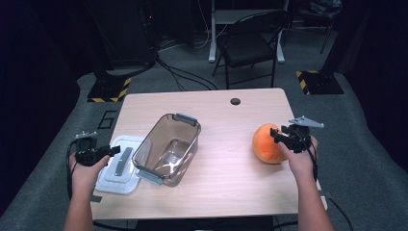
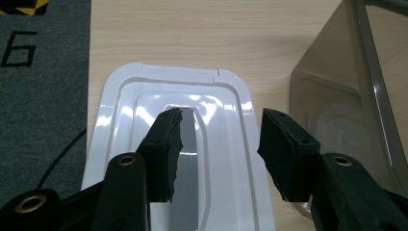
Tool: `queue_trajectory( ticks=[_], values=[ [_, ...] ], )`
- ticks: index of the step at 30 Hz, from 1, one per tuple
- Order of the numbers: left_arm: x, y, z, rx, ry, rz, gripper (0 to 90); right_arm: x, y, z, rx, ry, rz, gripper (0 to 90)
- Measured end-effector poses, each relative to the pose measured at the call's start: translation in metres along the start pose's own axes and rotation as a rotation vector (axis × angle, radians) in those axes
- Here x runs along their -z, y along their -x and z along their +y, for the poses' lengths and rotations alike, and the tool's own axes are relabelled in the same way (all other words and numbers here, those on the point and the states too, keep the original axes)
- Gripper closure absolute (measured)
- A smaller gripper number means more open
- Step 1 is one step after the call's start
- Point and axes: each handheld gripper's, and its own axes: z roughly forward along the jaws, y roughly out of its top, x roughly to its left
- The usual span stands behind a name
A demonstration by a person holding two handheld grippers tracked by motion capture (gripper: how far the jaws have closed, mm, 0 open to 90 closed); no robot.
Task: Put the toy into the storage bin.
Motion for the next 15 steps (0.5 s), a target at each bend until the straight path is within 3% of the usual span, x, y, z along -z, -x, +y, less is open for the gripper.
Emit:
queue_trajectory(
  ticks=[15],
  values=[
    [-0.003,-0.001,-0.001,0.002,-0.005,0.003,49.6,-0.025,0.027,0.015,-0.007,-0.068,-0.010,49.2]
  ],
)
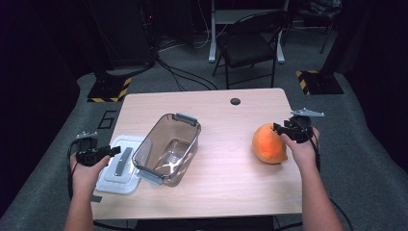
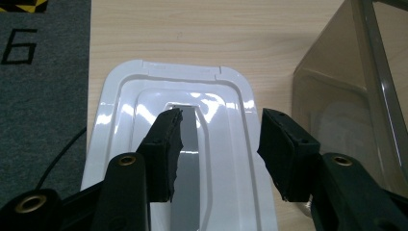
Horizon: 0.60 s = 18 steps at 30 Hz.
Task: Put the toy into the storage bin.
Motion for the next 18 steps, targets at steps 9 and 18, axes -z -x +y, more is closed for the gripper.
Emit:
queue_trajectory(
  ticks=[9,18],
  values=[
    [0.000,-0.002,-0.001,0.009,-0.003,-0.003,49.6,-0.014,0.011,0.000,0.013,-0.037,0.006,48.5],
    [0.000,-0.006,-0.003,0.020,0.000,-0.006,49.7,-0.023,0.008,-0.002,0.025,-0.068,0.055,44.7]
  ],
)
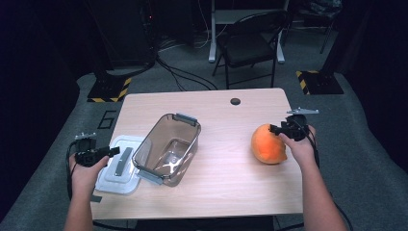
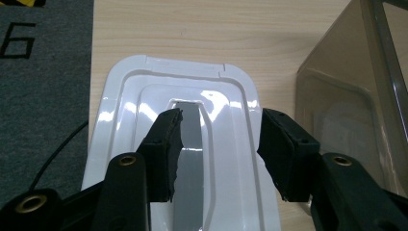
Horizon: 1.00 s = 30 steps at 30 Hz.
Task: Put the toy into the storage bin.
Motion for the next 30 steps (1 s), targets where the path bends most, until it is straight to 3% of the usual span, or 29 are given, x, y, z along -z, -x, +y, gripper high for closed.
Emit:
queue_trajectory(
  ticks=[6,10,11,16,28,30],
  values=[
    [0.000,0.000,0.000,0.001,0.000,0.000,49.7,0.000,-0.006,-0.002,0.024,-0.020,0.035,44.8],
    [0.000,0.000,0.000,0.002,-0.001,-0.002,49.7,0.001,-0.010,-0.002,0.046,-0.018,0.034,46.7],
    [0.000,0.000,0.000,0.004,0.002,-0.003,49.7,0.002,-0.012,-0.003,0.014,-0.035,0.039,48.6],
    [0.002,0.000,-0.001,0.010,0.003,-0.004,49.8,0.005,-0.013,-0.005,0.018,-0.040,0.023,48.4],
    [0.001,-0.001,-0.001,0.015,0.008,-0.005,49.9,0.008,-0.021,-0.011,0.044,-0.089,0.101,37.6],
    [0.001,-0.002,-0.001,0.014,0.006,-0.004,49.9,0.007,-0.026,-0.012,0.066,-0.099,0.113,36.6]
  ],
)
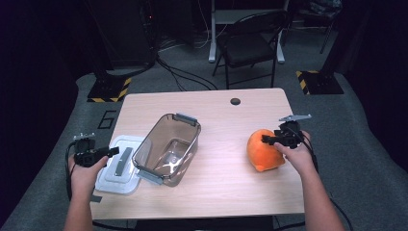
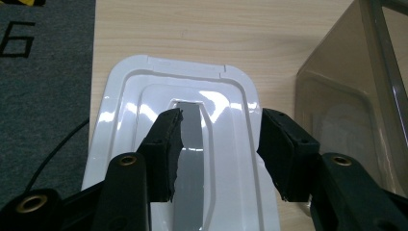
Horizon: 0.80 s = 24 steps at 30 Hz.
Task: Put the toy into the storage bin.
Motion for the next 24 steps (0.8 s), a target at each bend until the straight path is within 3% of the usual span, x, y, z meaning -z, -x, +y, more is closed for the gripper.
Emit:
queue_trajectory(
  ticks=[14,24],
  values=[
    [-0.001,0.000,-0.001,0.000,0.002,0.003,50.0,0.000,-0.018,-0.007,0.068,-0.023,-0.020,36.2],
    [0.000,-0.001,-0.001,0.011,-0.001,0.001,50.0,-0.002,-0.022,-0.010,0.055,-0.062,-0.032,40.7]
  ],
)
